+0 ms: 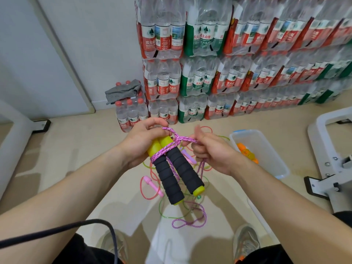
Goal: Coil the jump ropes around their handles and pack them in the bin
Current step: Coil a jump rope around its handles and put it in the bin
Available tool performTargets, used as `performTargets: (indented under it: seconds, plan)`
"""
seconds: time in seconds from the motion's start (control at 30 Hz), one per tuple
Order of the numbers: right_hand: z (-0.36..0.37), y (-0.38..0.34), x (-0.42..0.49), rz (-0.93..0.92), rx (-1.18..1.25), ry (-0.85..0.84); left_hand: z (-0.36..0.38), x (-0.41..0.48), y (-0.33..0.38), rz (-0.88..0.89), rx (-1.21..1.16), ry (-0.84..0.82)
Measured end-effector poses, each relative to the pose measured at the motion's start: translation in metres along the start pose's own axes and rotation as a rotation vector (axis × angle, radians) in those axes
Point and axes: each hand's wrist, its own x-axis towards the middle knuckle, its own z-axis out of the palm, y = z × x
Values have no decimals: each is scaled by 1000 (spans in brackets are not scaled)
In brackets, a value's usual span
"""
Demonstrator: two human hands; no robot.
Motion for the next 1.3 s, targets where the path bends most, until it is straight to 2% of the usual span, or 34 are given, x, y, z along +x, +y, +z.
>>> performTargets:
  seconds: [0.2, 0.43, 0.5, 0.57, 0.63, 0.7, 0.93, 1.03, 1.13, 1.3]
  plan:
    - [2, 5, 2, -80, -260, 138, 4, -1, 2, -12, 21, -30]
    - [7, -10, -3, -42, -618, 69, 3, 1, -5, 31, 133, 71]
    - [12, -11, -3, -8, -557, 88, 3, 2, -5, 48, 133, 115]
    - [15, -10, -3, 17, -344, 99, 4, 3, -2, 49, 120, 144]
    - [13, -7, -2, 27, -165, 81, 6, 2, 0, 40, 79, 133]
    - [10, -2, -2, -4, -99, 57, 9, 0, 2, 31, 46, 84]
    - [5, -3, -1, -97, -138, 91, 5, -1, 8, -2, 27, -53]
    - [0, -7, -2, -122, -196, 92, 5, 1, 8, 7, 67, -43]
    - [-2, -11, -2, -152, -296, 90, 4, 4, 7, 48, 225, -23]
    - [-7, -16, -3, -22, -405, 9, 2, 4, 11, 117, 446, -41]
